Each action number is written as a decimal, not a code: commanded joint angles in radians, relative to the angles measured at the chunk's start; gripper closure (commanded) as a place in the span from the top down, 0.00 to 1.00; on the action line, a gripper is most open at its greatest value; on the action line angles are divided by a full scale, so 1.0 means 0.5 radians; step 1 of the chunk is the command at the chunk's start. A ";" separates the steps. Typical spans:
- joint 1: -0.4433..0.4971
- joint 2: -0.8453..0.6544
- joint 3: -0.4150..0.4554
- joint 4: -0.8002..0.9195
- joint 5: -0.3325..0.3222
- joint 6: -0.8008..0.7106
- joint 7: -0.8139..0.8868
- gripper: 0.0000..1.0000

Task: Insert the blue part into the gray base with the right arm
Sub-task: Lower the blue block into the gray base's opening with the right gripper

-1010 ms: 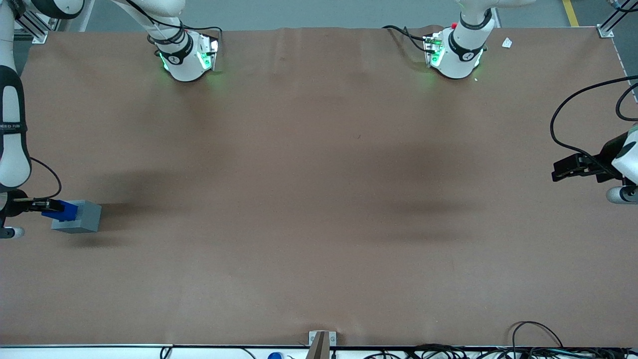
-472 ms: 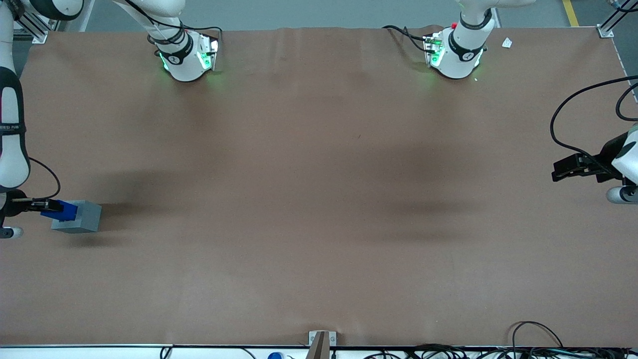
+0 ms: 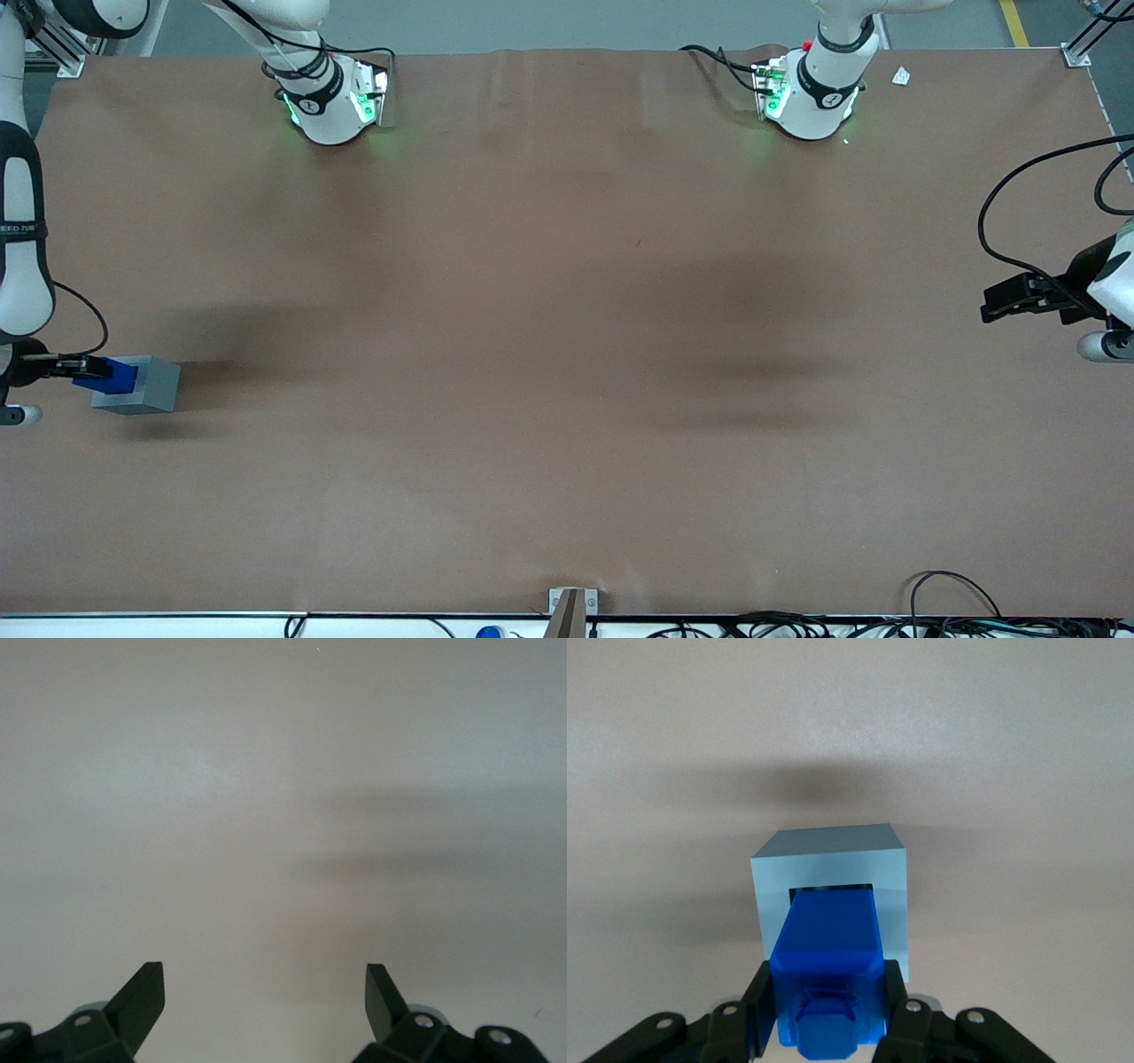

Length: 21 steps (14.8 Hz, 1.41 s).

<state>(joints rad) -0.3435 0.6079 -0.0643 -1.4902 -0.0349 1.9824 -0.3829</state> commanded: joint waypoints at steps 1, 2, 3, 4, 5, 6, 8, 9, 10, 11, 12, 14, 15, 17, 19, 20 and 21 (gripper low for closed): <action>-0.040 0.027 0.037 0.038 0.005 -0.004 -0.023 0.31; -0.040 0.033 0.037 0.038 0.008 0.005 -0.023 0.31; -0.043 0.036 0.037 0.038 0.011 0.011 -0.023 0.31; -0.043 0.036 0.037 0.038 0.021 0.014 -0.023 0.32; -0.043 0.036 0.037 0.038 0.021 0.017 -0.023 0.32; -0.046 0.036 0.037 0.038 0.021 0.017 -0.023 0.32; -0.046 0.039 0.037 0.038 0.024 0.017 -0.023 0.33; -0.046 0.039 0.037 0.038 0.024 0.023 -0.023 0.35; -0.046 0.039 0.037 0.038 0.024 0.023 -0.023 0.39; -0.046 0.048 0.037 0.038 0.024 0.023 -0.023 0.43; -0.046 0.048 0.037 0.038 0.024 0.023 -0.023 0.51; -0.046 0.048 0.037 0.038 0.024 0.023 -0.023 0.59; -0.046 0.048 0.037 0.038 0.024 0.023 -0.023 0.60; -0.046 0.048 0.037 0.038 0.024 0.023 -0.026 0.61; -0.046 0.048 0.037 0.038 0.024 0.023 -0.023 0.64; -0.046 0.048 0.037 0.038 0.024 0.020 -0.017 0.65; -0.040 0.045 0.037 0.038 0.021 0.017 -0.007 0.69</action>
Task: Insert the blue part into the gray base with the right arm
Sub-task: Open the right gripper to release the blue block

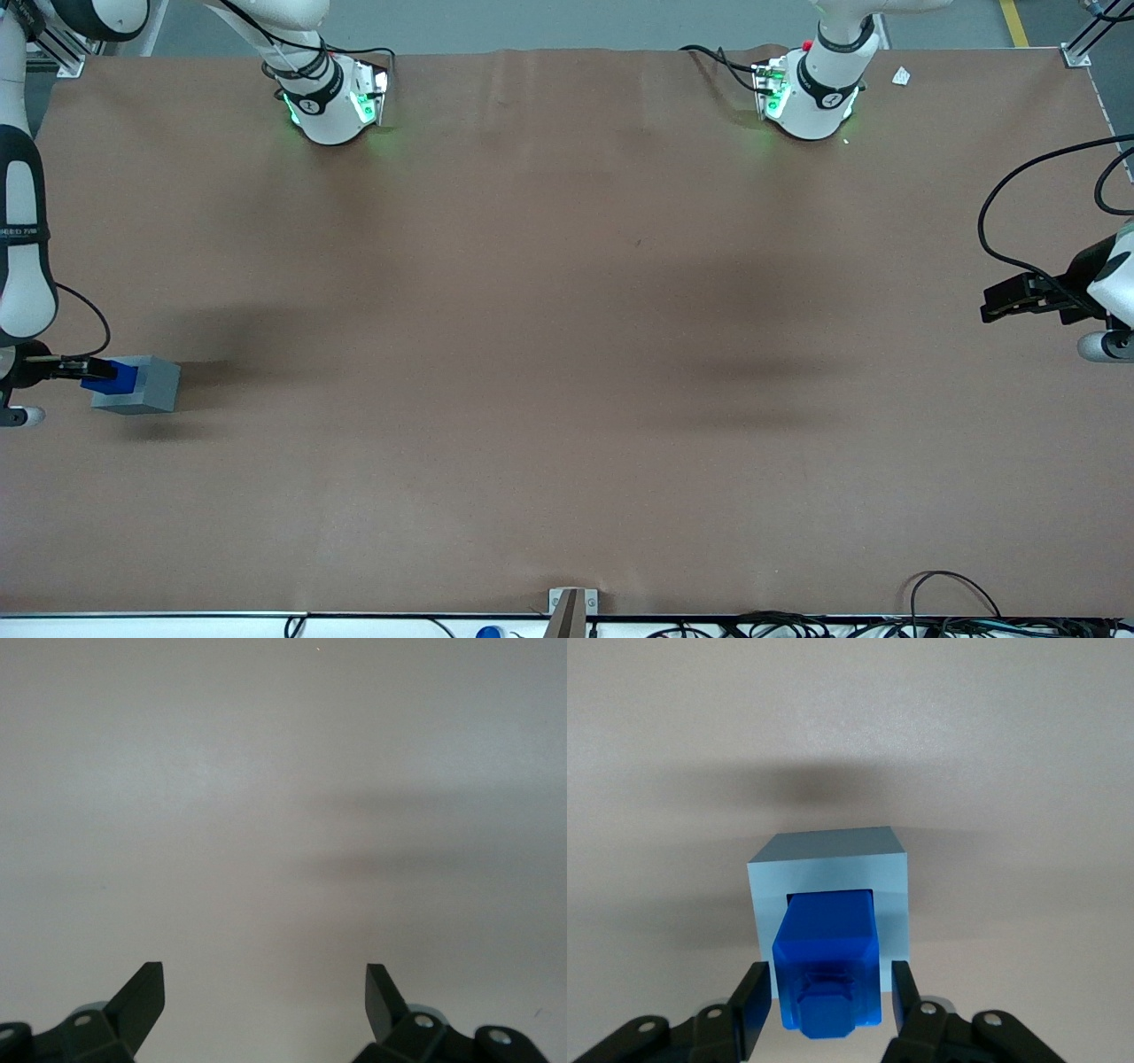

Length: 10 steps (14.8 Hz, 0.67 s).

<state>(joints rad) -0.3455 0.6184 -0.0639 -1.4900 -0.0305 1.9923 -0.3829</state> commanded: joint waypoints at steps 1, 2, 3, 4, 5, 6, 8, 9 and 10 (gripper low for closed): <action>-0.024 0.012 0.039 0.038 0.012 -0.009 -0.001 0.79; -0.006 -0.003 0.042 0.041 0.012 -0.018 0.008 0.89; -0.002 -0.016 0.048 0.041 0.012 -0.021 0.005 1.00; 0.019 -0.067 0.051 0.041 0.012 -0.027 0.005 1.00; 0.043 -0.120 0.051 0.038 0.012 -0.033 0.005 1.00; 0.077 -0.172 0.051 0.026 0.012 -0.051 0.005 1.00; 0.160 -0.279 0.054 0.026 0.015 -0.143 0.017 1.00; 0.206 -0.325 0.051 0.026 0.015 -0.168 0.066 1.00; 0.255 -0.356 0.051 0.029 0.015 -0.211 0.176 1.00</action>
<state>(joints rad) -0.2603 0.5036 -0.0366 -1.4459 -0.0280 1.9202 -0.3604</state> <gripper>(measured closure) 0.000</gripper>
